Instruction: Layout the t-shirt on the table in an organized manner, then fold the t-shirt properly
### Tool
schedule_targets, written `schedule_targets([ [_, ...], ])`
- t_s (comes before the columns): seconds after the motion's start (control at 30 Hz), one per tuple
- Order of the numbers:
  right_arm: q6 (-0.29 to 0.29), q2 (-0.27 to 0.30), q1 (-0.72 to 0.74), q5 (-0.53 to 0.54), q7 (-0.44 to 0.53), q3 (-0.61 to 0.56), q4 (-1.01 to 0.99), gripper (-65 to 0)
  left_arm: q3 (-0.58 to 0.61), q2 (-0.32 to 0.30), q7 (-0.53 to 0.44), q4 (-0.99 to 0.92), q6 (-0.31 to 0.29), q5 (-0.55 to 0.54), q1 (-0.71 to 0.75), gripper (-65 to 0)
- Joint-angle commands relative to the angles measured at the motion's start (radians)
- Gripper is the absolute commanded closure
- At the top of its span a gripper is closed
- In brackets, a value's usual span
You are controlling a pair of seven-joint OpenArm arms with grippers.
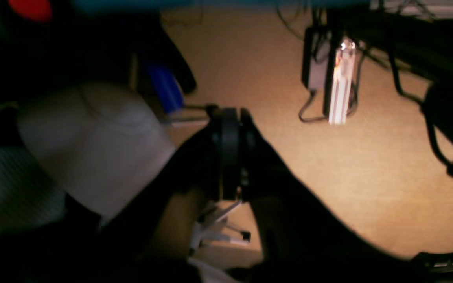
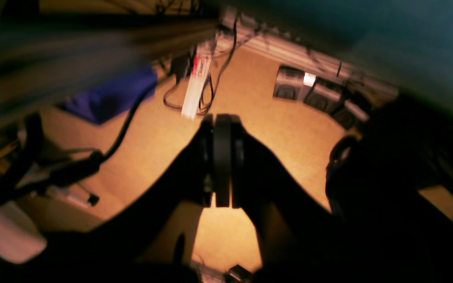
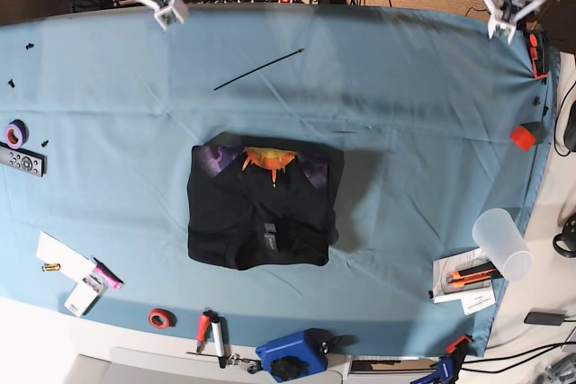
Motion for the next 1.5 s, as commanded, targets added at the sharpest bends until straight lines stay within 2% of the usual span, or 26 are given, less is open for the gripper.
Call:
schedule_targets([
  [0.0, 0.003, 0.008, -0.023, -0.014, 0.006, 0.004, 0.014, 0.0, -0.005, -0.009, -0.011, 0.015, 0.003, 0.005, 0.031, 0.0],
  [0.13, 0.002, 0.008, -0.076, -0.111, 0.017, 0.004, -0.025, 0.0, -0.005, 0.029, -0.039, 0.009, 0.002, 0.005, 0.092, 0.0],
  [0.4, 0.016, 0.009, -0.078, -0.126, 0.077, 0.003, -0.285, 0.0, -0.002, 0.097, -0.080, -0.136, -0.122, -0.100, 0.130, 0.0],
  [0.5, 0.040, 0.010, -0.036, -0.172, 0.081, 0.002, -0.408, 0.0, -0.002, 0.125, -0.139, -0.222, -0.129, -0.099, 0.114, 0.0],
  [0.7, 0.062, 0.014, 0.098, -0.176, 0.099, 0.000, -0.682, 0.0, -0.002, 0.143, -0.157, -0.428, -0.131, -0.076, 0.040, 0.0],
  [0.83, 0.070, 0.052, 0.184, -0.176, 0.138, -0.027, -0.851, 0.0, -0.002, 0.153, -0.224, -0.599, -0.180, -0.073, -0.016, 0.0],
  [0.97, 0.068, 0.103, 0.274, -0.182, 0.198, -0.112, -1.016, 0.0, -0.002, 0.179, -0.360, -0.803, -0.255, -0.068, -0.103, 0.0],
  [1.03, 0.068, 0.118, 0.318, -0.217, 0.256, -0.167, -1.098, 0.0, -0.002, 0.191, -0.429, -0.922, -0.302, -0.037, -0.159, 0.0],
  [1.1, 0.066, 0.131, 0.364, -0.273, 0.355, -0.225, -1.184, 0.0, -0.002, 0.202, -0.510, -1.043, -0.331, 0.000, -0.223, 0.0],
  [1.4, 0.066, 0.144, 0.582, -0.412, 0.800, -0.491, -1.547, 0.0, -0.002, 0.204, -0.909, -1.543, -0.334, 0.026, -0.452, 0.0],
  [1.47, 0.057, 0.144, 0.623, -0.455, 0.892, -0.551, -1.610, 0.0, -0.002, 0.204, -0.962, -1.612, -0.334, 0.090, -0.488, 0.0],
])
